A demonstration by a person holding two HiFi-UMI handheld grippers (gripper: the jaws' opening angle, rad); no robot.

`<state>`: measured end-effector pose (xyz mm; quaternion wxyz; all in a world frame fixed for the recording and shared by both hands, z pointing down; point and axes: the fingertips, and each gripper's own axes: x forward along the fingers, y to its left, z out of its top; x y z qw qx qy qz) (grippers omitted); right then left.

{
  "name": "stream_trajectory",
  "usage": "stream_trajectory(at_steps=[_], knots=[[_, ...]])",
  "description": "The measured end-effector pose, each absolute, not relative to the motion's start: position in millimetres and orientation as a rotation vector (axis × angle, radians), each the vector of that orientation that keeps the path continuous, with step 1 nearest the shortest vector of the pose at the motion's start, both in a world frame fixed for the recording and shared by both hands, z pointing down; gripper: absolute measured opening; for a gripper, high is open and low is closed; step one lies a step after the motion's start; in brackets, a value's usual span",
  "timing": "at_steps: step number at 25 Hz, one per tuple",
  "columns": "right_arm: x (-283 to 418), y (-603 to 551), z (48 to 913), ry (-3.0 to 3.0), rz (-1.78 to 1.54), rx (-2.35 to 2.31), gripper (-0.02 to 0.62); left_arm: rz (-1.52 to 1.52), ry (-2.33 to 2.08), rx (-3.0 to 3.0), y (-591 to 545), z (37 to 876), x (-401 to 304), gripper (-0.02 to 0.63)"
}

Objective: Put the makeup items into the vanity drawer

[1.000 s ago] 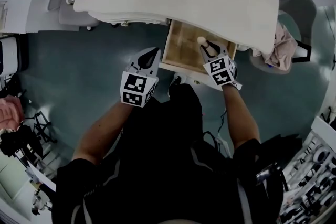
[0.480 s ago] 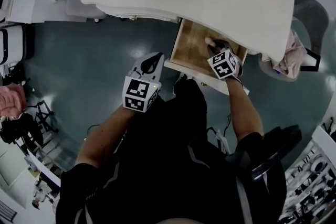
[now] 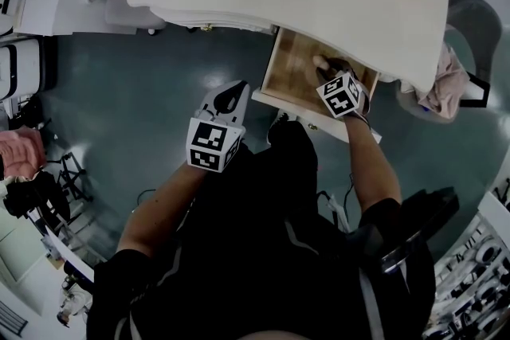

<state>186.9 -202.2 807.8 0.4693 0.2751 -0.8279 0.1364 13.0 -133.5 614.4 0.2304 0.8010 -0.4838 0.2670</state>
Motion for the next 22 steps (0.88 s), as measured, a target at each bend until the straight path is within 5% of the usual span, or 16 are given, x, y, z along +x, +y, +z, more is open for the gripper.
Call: stream_trajectory(at_steps=[11, 22], knots=[[190.8, -185.3, 773.6, -2.006, 0.346, 0.694, 0.202, 0.758, -1.281, 2.306, -137.8, 573.6, 15.6, 0.003], [180.8, -194.7, 651.8, -2.082, 0.319, 0.907, 0.105, 0.651, -1.179, 2.481, -161.2, 522.3, 5.5, 0.003]])
